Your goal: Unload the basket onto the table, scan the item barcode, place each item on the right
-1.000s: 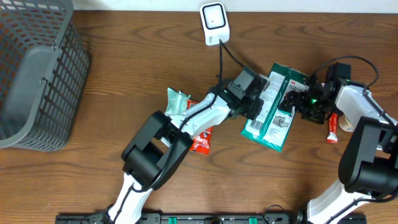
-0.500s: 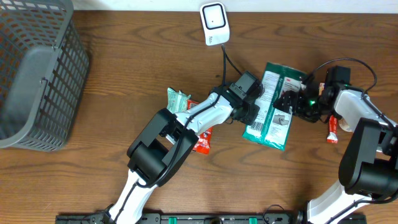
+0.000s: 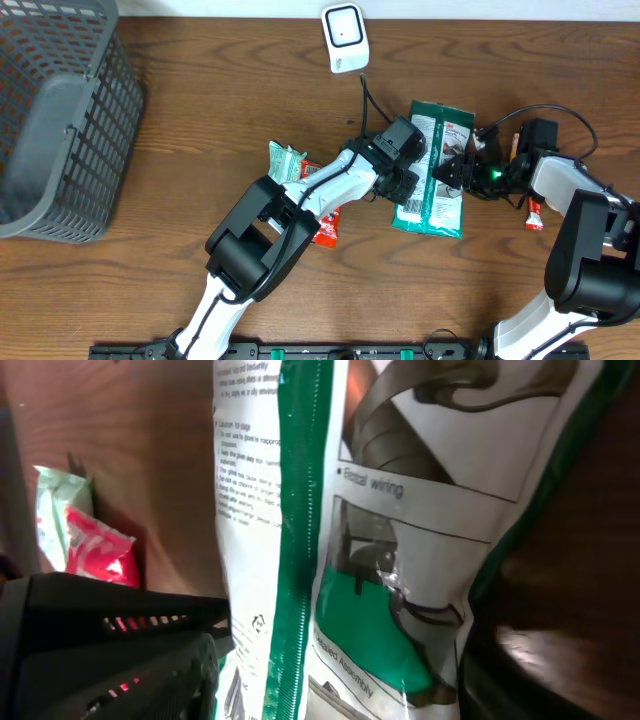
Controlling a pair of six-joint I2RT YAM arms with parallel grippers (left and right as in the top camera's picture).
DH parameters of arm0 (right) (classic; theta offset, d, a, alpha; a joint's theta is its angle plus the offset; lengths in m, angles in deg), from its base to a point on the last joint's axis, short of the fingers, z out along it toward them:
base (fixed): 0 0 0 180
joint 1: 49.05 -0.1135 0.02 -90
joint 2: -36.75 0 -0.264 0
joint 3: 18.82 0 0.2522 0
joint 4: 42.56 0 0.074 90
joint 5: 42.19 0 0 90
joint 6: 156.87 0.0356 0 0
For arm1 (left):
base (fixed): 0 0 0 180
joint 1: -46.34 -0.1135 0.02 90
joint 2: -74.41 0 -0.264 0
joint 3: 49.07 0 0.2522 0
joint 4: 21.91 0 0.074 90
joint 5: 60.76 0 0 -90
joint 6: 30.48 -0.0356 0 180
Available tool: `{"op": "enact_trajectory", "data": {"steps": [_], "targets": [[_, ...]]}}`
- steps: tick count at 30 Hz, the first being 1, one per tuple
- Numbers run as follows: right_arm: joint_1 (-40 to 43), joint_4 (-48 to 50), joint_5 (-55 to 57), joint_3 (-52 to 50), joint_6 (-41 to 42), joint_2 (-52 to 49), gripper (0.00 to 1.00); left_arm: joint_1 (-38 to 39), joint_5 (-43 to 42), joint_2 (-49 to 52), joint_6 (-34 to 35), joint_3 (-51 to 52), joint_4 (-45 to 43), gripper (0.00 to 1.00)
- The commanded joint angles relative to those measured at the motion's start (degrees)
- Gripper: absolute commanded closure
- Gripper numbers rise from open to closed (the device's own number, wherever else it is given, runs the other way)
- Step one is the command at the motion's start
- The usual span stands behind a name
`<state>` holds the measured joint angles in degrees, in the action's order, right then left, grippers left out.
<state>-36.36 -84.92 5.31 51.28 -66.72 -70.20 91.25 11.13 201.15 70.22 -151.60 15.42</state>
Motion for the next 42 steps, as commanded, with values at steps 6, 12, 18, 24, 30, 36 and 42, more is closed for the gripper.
{"op": "enact_trajectory", "data": {"steps": [6,12,18,24,30,36,42], "targets": [[-0.04,-0.09,-3.28,-1.73,-1.11,0.09,0.58,0.79,0.66,3.52,0.33,2.36,2.14,0.83],[-0.81,0.39,-3.28,-1.75,-1.11,0.09,0.66,0.79,0.68,3.52,0.31,2.36,2.12,0.83],[-1.77,0.70,-3.26,-1.75,-2.49,0.09,0.98,0.76,0.63,3.23,0.33,2.29,2.91,0.83],[-1.81,0.79,-3.30,-1.75,-3.52,0.13,0.99,-0.22,0.66,-2.38,0.35,2.23,3.21,0.83],[-1.73,0.00,-5.68,-1.73,-3.72,0.61,0.99,-2.21,0.87,-12.31,0.35,2.25,5.01,0.83],[-1.75,-0.59,-9.79,-1.73,-7.15,3.19,0.99,-6.03,3.45,-22.84,0.39,2.25,11.45,0.78],[-1.77,-3.32,-4.24,-1.73,-7.13,9.75,0.99,-12.55,6.60,-31.82,0.57,2.25,18.34,0.71]]}}
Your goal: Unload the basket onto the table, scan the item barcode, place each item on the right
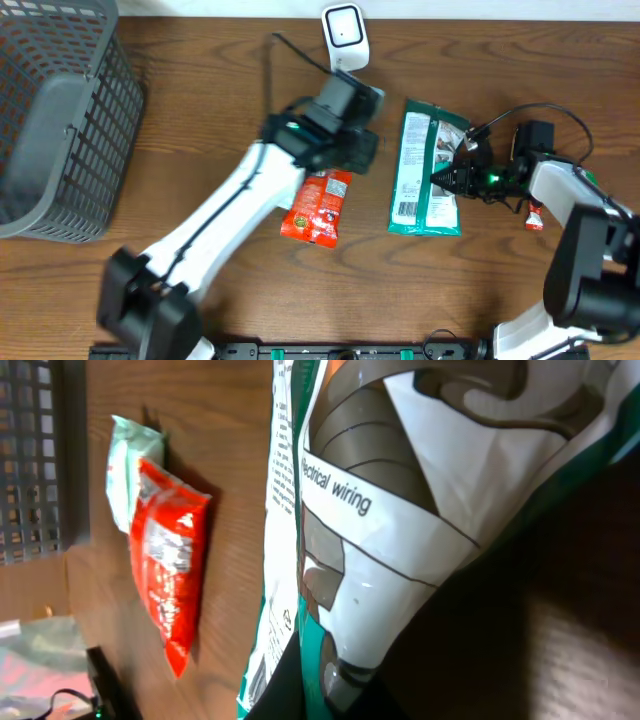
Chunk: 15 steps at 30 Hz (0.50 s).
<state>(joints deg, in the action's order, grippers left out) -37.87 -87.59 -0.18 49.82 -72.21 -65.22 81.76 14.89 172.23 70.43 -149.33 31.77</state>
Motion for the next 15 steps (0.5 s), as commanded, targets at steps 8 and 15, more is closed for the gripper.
{"op": "enact_trajectory", "data": {"steps": [8,15], "targets": [[-1.29,-5.27,10.27,-0.26,-1.92,15.17,0.99,-15.32,4.79,-6.91,1.97,-0.02,9.62,0.59],[-5.05,-5.38,15.63,-0.26,1.18,18.67,0.99,-24.46,4.76,-6.84,5.07,-0.02,10.82,0.57]]}}
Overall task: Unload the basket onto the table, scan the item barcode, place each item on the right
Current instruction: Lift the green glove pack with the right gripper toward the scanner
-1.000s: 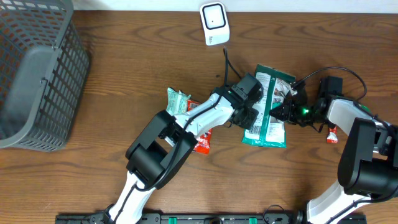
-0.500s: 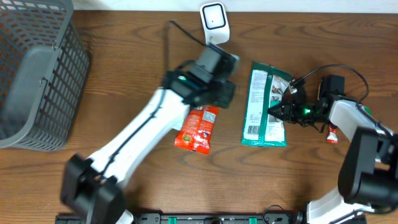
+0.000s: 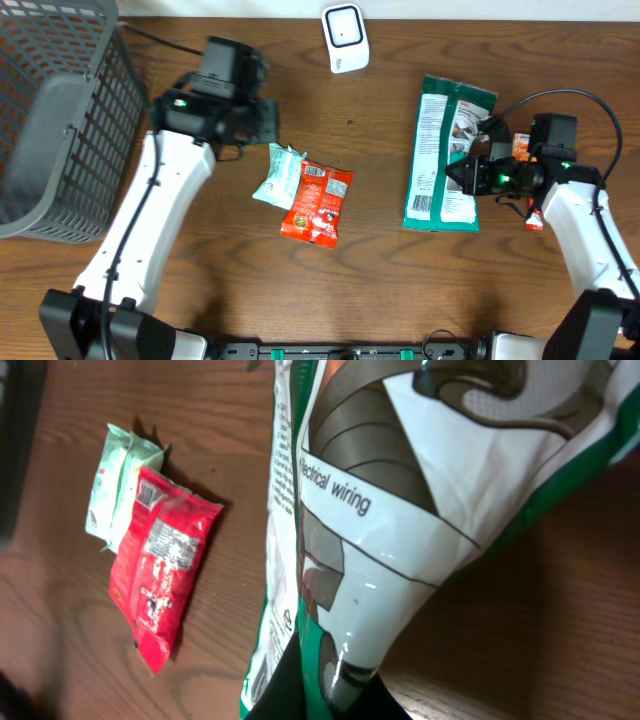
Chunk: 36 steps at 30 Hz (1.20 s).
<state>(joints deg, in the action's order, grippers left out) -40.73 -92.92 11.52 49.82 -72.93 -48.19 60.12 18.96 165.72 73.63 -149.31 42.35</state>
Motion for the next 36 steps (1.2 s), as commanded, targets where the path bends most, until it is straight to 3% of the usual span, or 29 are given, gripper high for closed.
{"op": "enact_trajectory", "data": {"steps": [1,5,12,17,25,29,36], "targets": [[-2.75,-0.02,5.88,-0.26,2.80,1.70,0.99,-3.72,0.70,-0.33,1.88,-0.02,0.28,0.51],[-3.98,0.13,8.66,-0.26,5.03,1.70,0.99,-5.84,0.70,-0.33,1.88,-0.02,1.49,0.13],[-3.98,0.13,5.51,0.17,7.26,1.97,0.99,-6.01,0.72,-0.33,1.86,-0.02,3.04,0.12],[-5.44,-5.55,14.14,4.87,7.52,5.31,0.99,-5.99,0.72,-0.33,1.86,-0.02,3.04,0.12],[-13.18,-23.58,26.45,21.77,6.84,7.21,0.99,-5.99,0.72,-0.33,1.86,-0.02,3.04,0.12],[-18.99,-27.96,36.22,29.59,6.86,7.04,0.99,-5.99,0.72,-0.33,1.86,-0.02,3.04,0.12],[-29.14,-34.25,43.93,44.22,3.17,3.63,0.99,-5.99,0.72,-0.33,1.86,-0.02,3.04,0.12]]}}
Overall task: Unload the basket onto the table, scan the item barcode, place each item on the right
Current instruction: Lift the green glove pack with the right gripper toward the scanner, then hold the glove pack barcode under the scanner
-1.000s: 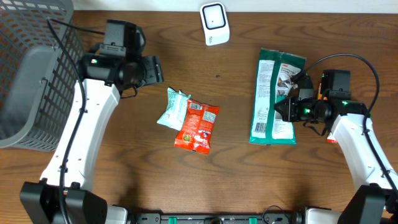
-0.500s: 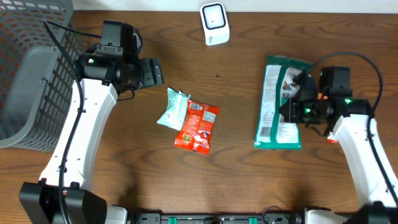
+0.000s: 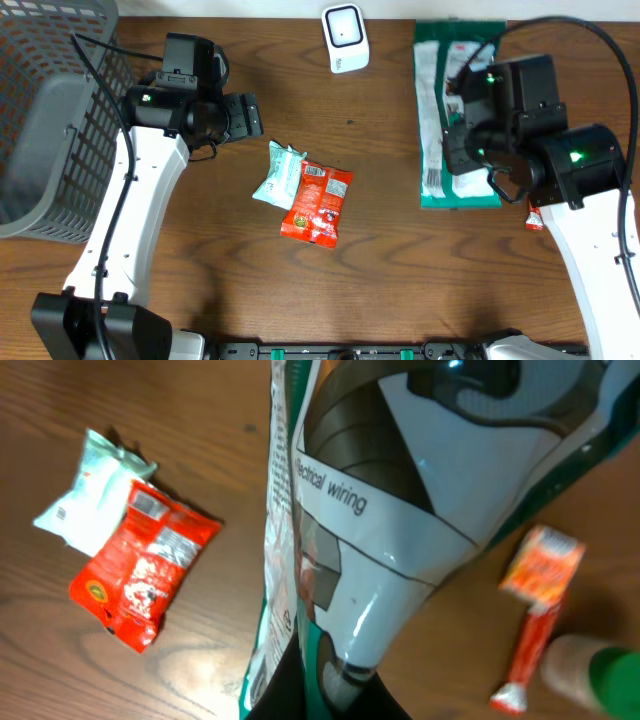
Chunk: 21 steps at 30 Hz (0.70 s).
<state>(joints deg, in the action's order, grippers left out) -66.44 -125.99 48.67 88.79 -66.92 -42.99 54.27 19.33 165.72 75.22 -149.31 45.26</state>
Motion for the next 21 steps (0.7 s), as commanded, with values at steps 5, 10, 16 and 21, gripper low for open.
{"op": "enact_trajectory", "data": {"steps": [5,10,16,21], "targets": [[-10.45,-3.10,15.50,13.62,-8.39,-6.99,0.99,-0.13,0.35,-0.33,0.26,-0.02,0.13,0.12],[-16.35,-2.12,26.27,17.05,-14.91,-13.49,0.99,-0.13,0.35,-0.33,0.26,-0.02,0.13,0.11],[-20.00,6.49,35.63,17.05,-27.63,-21.92,0.99,-0.13,0.35,-0.33,0.26,-0.02,0.13,0.11],[-19.54,19.39,37.90,17.05,-39.39,-27.85,0.99,-0.13,0.35,-0.33,0.26,-0.02,0.13,0.11]]}}
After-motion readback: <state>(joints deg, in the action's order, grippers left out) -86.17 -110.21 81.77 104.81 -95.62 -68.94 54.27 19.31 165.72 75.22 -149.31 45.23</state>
